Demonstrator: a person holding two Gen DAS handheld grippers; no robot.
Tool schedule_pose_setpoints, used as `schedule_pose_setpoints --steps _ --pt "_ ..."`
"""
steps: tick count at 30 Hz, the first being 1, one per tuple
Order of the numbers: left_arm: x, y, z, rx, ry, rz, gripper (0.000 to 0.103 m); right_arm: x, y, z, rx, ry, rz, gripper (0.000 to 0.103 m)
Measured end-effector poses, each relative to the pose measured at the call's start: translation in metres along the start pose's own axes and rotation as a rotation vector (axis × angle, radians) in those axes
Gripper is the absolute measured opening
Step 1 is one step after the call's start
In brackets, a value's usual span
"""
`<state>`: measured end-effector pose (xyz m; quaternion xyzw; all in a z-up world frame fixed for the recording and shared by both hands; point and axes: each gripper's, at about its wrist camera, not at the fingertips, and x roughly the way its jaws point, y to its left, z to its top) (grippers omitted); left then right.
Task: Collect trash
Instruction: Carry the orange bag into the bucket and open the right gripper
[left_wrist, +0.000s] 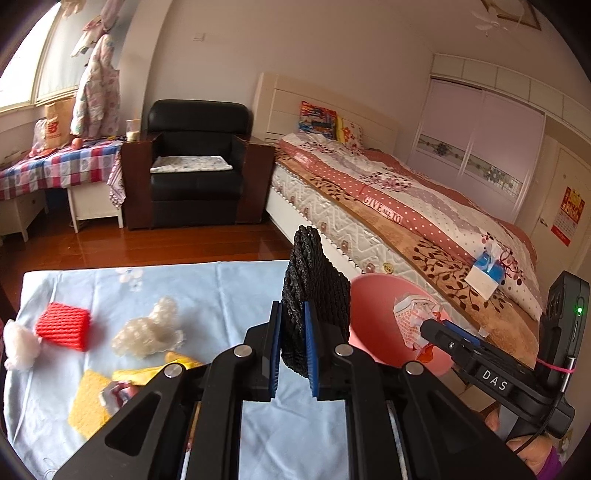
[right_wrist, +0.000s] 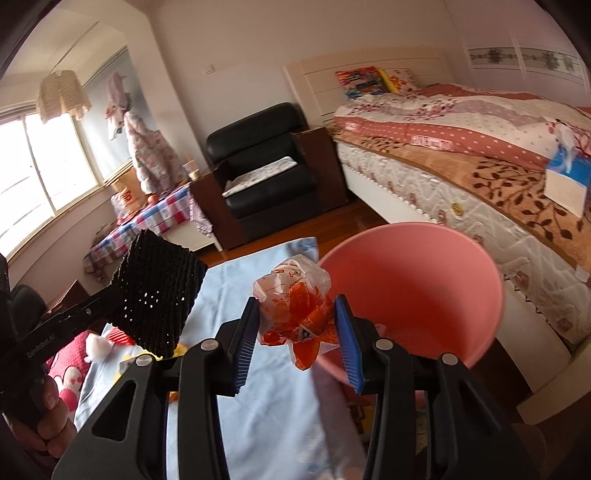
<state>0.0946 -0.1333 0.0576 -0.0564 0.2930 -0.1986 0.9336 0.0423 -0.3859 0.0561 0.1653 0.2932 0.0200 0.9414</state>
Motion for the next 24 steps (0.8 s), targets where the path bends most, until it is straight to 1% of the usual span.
schedule_pose_setpoints --steps 8,20,24 --pt "0.029 -0.033 0.003 0.039 0.022 -0.033 0.011 0.002 -0.034 0.001 0.056 -0.004 -0.051 0.042" --pt "0.073 -0.073 -0.001 0.082 0.075 -0.062 0.011 0.010 -0.064 -0.004 0.109 0.007 -0.084 0.042" --pt "0.089 -0.080 -0.005 0.084 0.107 -0.067 0.011 0.012 -0.069 -0.005 0.116 0.014 -0.095 0.042"
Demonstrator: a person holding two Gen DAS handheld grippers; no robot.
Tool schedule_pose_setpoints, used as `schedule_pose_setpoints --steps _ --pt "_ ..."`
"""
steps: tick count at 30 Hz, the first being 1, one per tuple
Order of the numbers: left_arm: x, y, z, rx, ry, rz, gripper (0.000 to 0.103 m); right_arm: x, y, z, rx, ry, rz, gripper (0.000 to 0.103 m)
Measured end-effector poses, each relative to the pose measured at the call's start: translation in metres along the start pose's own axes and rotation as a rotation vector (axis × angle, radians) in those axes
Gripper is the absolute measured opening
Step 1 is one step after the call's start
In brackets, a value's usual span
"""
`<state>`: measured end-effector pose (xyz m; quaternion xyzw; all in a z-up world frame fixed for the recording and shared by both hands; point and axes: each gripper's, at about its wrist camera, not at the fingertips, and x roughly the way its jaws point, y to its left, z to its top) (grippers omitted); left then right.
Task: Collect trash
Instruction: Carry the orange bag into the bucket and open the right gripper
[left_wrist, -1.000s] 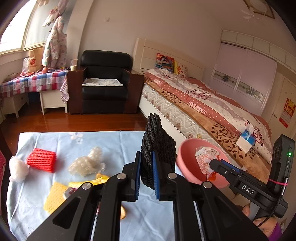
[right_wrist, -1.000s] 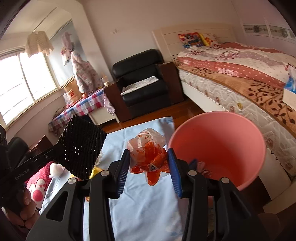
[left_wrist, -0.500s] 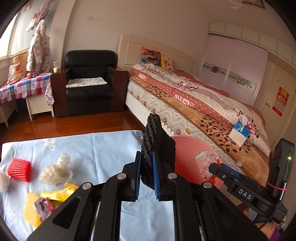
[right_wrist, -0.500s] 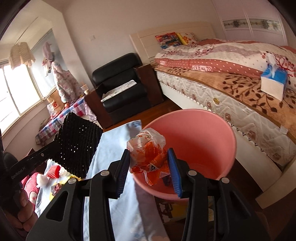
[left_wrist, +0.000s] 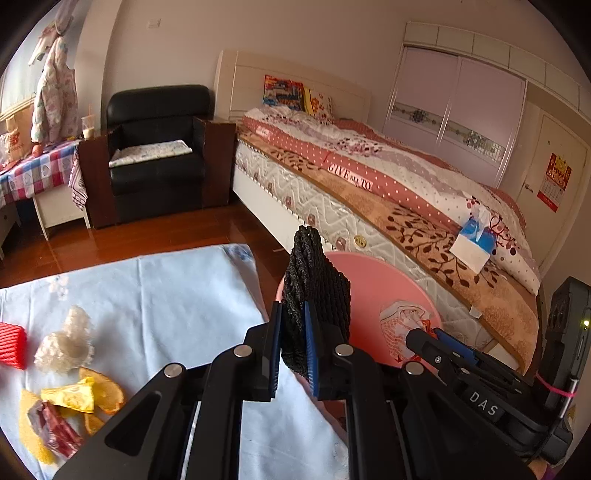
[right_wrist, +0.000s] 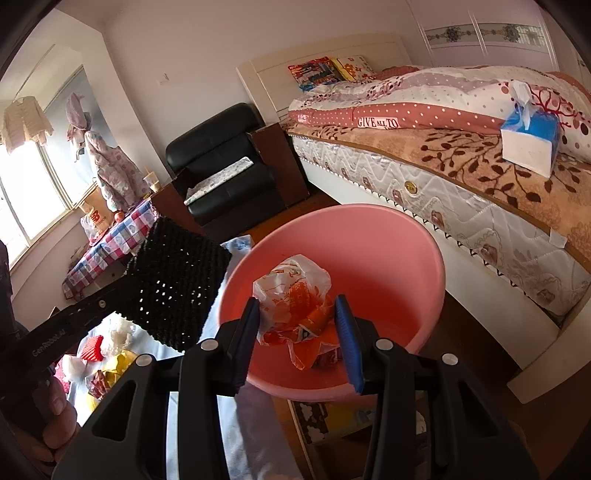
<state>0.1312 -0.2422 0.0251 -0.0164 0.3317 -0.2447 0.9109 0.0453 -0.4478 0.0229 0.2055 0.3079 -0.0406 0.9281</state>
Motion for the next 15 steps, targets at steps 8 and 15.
schedule_pose_setpoints --steps 8,15 --pt "0.023 -0.008 -0.002 0.003 0.043 -0.009 0.011 0.008 -0.009 -0.002 0.012 0.015 -0.011 0.042" --pt "0.034 -0.013 -0.006 -0.006 0.070 -0.032 0.028 0.012 -0.014 -0.003 0.025 0.020 -0.018 0.042"
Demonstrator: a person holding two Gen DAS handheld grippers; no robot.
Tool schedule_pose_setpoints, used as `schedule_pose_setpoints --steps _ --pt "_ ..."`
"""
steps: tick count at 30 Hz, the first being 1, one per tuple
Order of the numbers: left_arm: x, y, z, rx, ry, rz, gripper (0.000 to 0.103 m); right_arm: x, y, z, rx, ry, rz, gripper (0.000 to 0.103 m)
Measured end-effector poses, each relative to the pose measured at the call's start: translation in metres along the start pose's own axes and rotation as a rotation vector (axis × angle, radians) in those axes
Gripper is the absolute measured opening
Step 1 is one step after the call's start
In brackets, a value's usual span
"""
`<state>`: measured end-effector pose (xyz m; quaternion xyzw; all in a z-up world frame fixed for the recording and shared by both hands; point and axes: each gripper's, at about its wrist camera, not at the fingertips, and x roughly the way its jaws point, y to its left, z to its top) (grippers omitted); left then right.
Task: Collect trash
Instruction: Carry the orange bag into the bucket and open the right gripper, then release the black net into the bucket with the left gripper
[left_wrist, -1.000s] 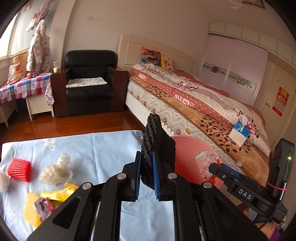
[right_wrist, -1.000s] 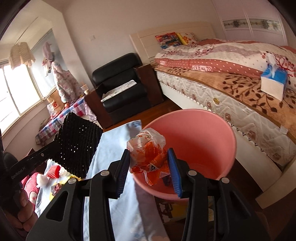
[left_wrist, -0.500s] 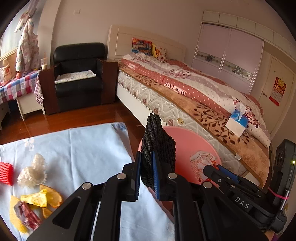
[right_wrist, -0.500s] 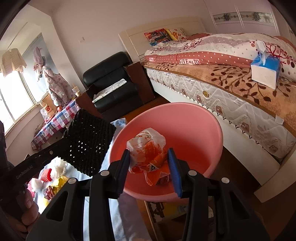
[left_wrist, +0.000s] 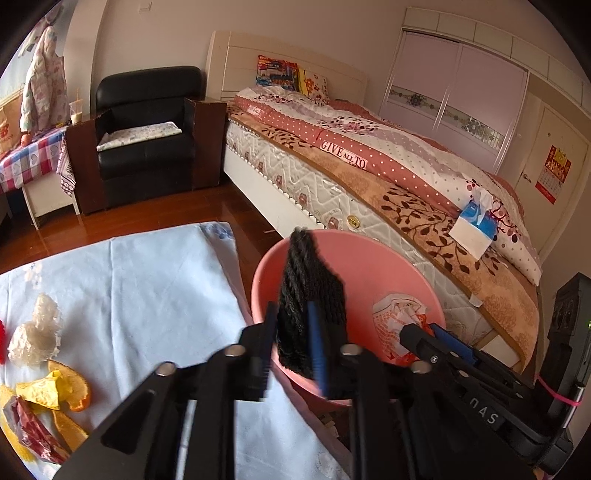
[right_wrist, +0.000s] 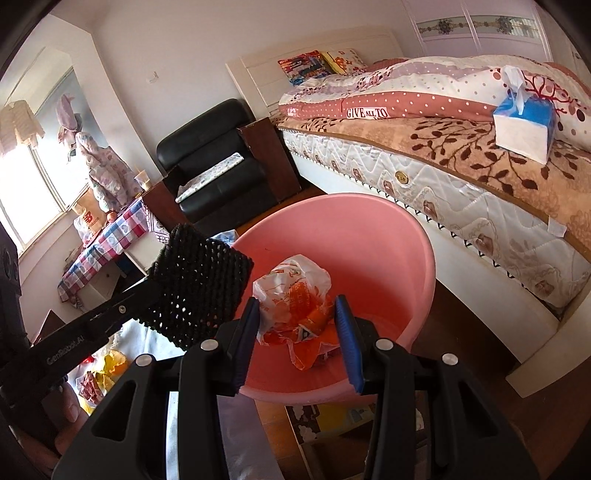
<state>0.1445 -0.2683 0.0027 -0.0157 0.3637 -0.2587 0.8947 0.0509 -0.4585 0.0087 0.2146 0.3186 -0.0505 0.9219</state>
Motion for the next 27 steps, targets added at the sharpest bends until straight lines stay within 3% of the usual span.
schedule_pose_setpoints --steps 1,4,11,15,17,27 --pt "0.000 0.000 0.000 -0.001 -0.002 0.000 0.037 0.000 0.000 0.000 0.002 0.001 -0.001 0.042" --pt "-0.001 -0.002 -0.001 0.005 -0.010 -0.004 0.046 0.002 -0.003 0.000 0.006 0.003 -0.002 0.042" --pt "-0.007 0.000 -0.001 0.007 -0.017 -0.002 0.047 0.004 -0.005 -0.001 0.028 0.006 -0.004 0.045" --pt "-0.013 0.003 0.000 0.001 -0.026 -0.003 0.047 0.003 -0.005 -0.001 0.044 -0.008 0.011 0.060" --pt "-0.016 0.004 0.000 -0.004 -0.029 -0.005 0.047 0.001 -0.002 -0.001 0.030 -0.014 0.013 0.062" --pt "-0.040 0.013 -0.003 -0.022 -0.057 -0.004 0.047 -0.009 0.012 -0.001 -0.015 -0.027 0.011 0.063"
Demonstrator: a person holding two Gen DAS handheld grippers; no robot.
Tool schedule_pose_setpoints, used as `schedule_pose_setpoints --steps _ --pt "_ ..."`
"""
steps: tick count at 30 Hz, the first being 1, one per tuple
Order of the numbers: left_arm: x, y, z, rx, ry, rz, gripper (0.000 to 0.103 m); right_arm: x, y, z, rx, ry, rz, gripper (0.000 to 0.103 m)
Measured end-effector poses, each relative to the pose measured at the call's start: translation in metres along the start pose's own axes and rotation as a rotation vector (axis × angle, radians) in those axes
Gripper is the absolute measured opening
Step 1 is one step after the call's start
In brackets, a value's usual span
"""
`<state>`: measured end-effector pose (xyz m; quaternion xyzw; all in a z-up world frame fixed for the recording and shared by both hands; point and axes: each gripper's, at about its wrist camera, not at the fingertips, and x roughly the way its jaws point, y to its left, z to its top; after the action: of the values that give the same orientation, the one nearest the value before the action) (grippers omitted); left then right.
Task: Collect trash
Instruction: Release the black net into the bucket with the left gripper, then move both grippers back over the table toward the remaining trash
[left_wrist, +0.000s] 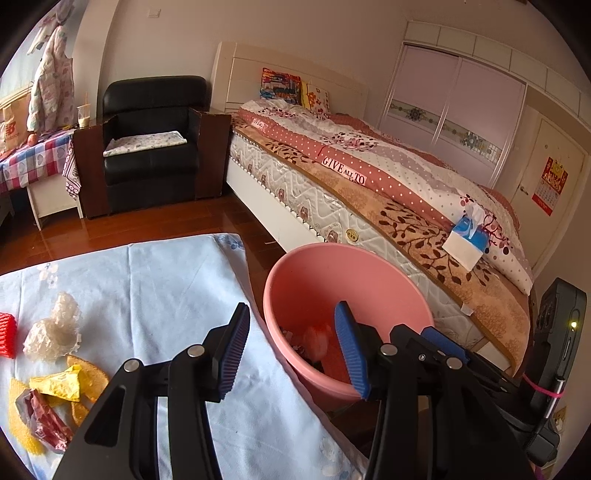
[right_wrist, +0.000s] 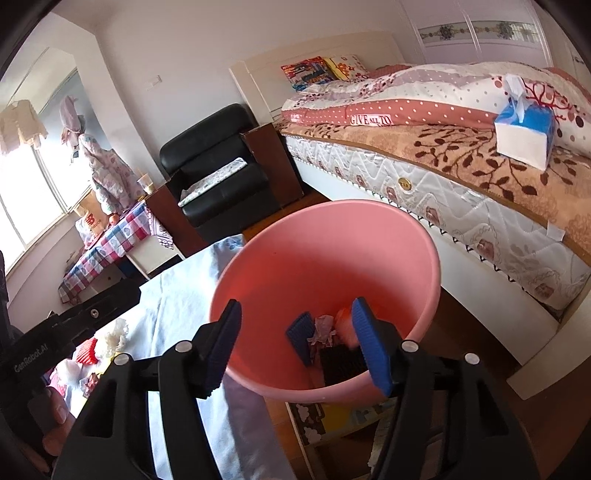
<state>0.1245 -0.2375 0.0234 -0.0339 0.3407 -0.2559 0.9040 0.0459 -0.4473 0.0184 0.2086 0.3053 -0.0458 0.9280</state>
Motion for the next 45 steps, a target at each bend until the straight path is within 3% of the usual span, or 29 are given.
schedule_pose_setpoints --steps 13,29,37,45 --pt "-0.042 0.017 -0.003 -0.031 -0.050 0.024 0.051 -0.018 0.036 -0.010 -0.070 0.005 0.034 0.063" --pt "-0.097 0.062 -0.021 -0.082 -0.108 0.112 0.051 -0.029 0.077 -0.028 -0.130 0.027 0.072 0.063" --pt "-0.126 0.097 -0.032 -0.120 -0.136 0.178 0.051 -0.029 0.101 -0.034 -0.184 0.041 0.097 0.063" --pt "-0.166 0.146 -0.045 -0.132 -0.182 0.299 0.051 -0.026 0.133 -0.040 -0.236 0.059 0.185 0.063"
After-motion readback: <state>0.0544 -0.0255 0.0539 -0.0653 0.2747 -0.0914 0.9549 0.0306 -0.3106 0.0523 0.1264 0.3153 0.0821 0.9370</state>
